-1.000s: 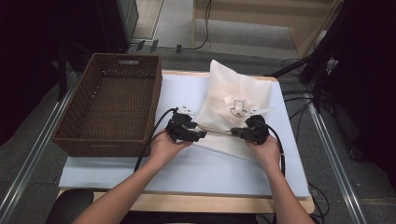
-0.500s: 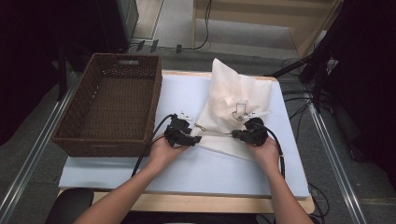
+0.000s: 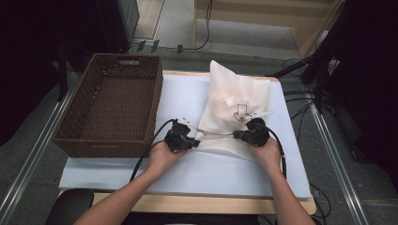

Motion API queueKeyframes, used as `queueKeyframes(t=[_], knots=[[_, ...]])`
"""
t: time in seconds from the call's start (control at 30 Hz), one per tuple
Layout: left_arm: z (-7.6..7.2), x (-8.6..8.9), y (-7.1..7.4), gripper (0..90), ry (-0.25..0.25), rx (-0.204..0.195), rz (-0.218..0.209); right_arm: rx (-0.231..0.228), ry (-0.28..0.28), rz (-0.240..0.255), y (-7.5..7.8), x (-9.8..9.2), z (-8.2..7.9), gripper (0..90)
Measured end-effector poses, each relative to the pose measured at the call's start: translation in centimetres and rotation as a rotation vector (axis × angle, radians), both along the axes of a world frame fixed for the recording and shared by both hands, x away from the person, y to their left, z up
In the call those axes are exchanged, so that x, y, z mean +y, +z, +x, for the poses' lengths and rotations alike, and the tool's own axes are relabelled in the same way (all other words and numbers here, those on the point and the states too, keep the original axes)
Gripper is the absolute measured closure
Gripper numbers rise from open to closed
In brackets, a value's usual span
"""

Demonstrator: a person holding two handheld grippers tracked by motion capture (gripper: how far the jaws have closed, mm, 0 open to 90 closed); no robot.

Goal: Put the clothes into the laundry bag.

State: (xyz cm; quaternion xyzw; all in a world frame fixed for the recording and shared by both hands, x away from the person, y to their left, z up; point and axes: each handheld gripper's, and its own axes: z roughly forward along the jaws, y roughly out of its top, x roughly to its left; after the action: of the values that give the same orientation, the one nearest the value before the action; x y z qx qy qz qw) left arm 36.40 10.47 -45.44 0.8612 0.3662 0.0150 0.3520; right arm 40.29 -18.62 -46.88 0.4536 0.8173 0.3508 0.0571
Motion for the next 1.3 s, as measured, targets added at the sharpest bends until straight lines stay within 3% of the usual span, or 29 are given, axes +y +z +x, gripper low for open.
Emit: queueKeyframes(t=[0.2, 0.3, 0.47, 0.63, 0.8, 0.9, 1.03, 1.3], knots=[[-2.1, 0.2, 0.0, 85.7, -0.057, 0.019, 0.015, 0.015, 0.015, 0.007, 0.1, 0.0, -0.1, 87.6], [-2.7, 0.9, -0.2, 84.8, -0.044, 0.048, -0.017, 0.026, 0.045, -0.001, 0.2, 0.4, -0.5, 87.7], [-2.6, 1.2, -0.4, 81.5, -0.033, 0.049, -0.035, 0.017, 0.061, -0.016, 0.2, 0.7, -0.7, 86.8], [-2.6, 1.7, 0.5, 65.1, -0.032, 0.030, -0.061, 0.011, 0.075, -0.007, 0.4, 0.7, -0.9, 84.2], [-2.2, 2.1, 0.9, 47.1, -0.035, 0.039, -0.113, 0.006, 0.077, -0.008, 0.6, 0.7, -1.1, 83.1], [-2.1, 2.1, 1.0, 41.9, -0.033, 0.042, -0.126, 0.001, 0.084, 0.001, 0.9, 0.8, -1.1, 77.3], [-2.2, 2.1, 1.5, 38.6, -0.050, 0.016, -0.127, 0.000, 0.111, 0.003, 1.4, 1.1, -1.3, 67.7], [-2.6, 2.3, 2.6, 36.2, -0.067, -0.029, -0.118, -0.063, 0.122, 0.051, 3.6, 0.5, -1.8, 50.7]])
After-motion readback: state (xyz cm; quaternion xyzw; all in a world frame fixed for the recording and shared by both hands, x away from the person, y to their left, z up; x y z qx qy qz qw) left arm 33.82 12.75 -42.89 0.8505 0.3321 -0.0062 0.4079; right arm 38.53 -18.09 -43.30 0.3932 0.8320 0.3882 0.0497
